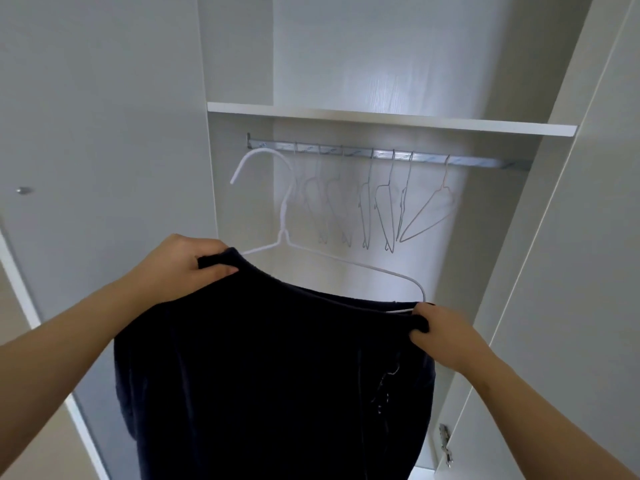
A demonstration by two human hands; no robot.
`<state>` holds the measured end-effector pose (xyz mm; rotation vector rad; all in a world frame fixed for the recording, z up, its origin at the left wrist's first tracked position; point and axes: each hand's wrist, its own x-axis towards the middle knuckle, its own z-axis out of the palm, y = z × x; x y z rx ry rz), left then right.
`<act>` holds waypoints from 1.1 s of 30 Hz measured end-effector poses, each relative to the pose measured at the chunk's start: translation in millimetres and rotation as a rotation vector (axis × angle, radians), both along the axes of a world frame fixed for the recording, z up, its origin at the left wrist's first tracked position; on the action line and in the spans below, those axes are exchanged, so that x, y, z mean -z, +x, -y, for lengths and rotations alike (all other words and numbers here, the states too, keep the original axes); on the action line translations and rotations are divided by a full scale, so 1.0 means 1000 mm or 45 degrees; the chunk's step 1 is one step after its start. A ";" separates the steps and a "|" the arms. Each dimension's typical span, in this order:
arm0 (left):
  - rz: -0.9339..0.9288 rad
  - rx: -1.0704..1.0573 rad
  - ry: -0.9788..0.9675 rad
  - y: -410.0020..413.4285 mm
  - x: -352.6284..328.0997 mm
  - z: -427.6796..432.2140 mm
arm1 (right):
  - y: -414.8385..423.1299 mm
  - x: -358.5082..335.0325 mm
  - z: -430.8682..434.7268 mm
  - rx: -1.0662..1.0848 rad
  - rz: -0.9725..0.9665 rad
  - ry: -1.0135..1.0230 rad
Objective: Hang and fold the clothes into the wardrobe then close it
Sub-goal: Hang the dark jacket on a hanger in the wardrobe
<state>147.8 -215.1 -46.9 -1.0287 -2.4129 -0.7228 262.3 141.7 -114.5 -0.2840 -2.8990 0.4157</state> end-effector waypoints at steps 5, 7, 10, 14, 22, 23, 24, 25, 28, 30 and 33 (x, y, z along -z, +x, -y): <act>0.017 0.011 -0.388 0.007 -0.003 0.004 | 0.011 -0.018 -0.001 0.047 -0.116 0.053; 0.022 -0.017 -0.329 0.006 -0.001 -0.001 | 0.012 -0.023 0.001 0.042 -0.134 0.047; 0.017 -0.056 -0.100 0.007 -0.003 -0.017 | 0.010 -0.026 0.011 0.040 -0.187 -0.105; 0.080 -0.142 0.002 0.017 0.002 -0.049 | 0.010 -0.026 0.025 0.018 -0.437 -0.427; 0.345 0.086 0.413 0.028 -0.018 -0.058 | 0.012 -0.045 0.021 0.325 -0.636 -0.493; 0.365 0.100 0.432 0.029 -0.019 -0.061 | 0.012 -0.048 0.021 0.358 -0.643 -0.482; 0.383 0.097 0.453 0.030 -0.020 -0.064 | 0.013 -0.049 0.023 0.368 -0.646 -0.442; 0.391 0.084 0.474 0.030 -0.020 -0.066 | 0.013 -0.049 0.024 0.371 -0.657 -0.398; 0.362 0.091 0.489 0.030 -0.018 -0.070 | 0.016 -0.049 0.027 0.378 -0.716 -0.296; 0.342 0.120 0.459 0.032 -0.013 -0.074 | 0.017 -0.050 0.032 0.365 -0.699 -0.198; 0.330 0.135 0.372 0.036 -0.006 -0.085 | 0.015 -0.048 0.044 0.260 -0.682 -0.113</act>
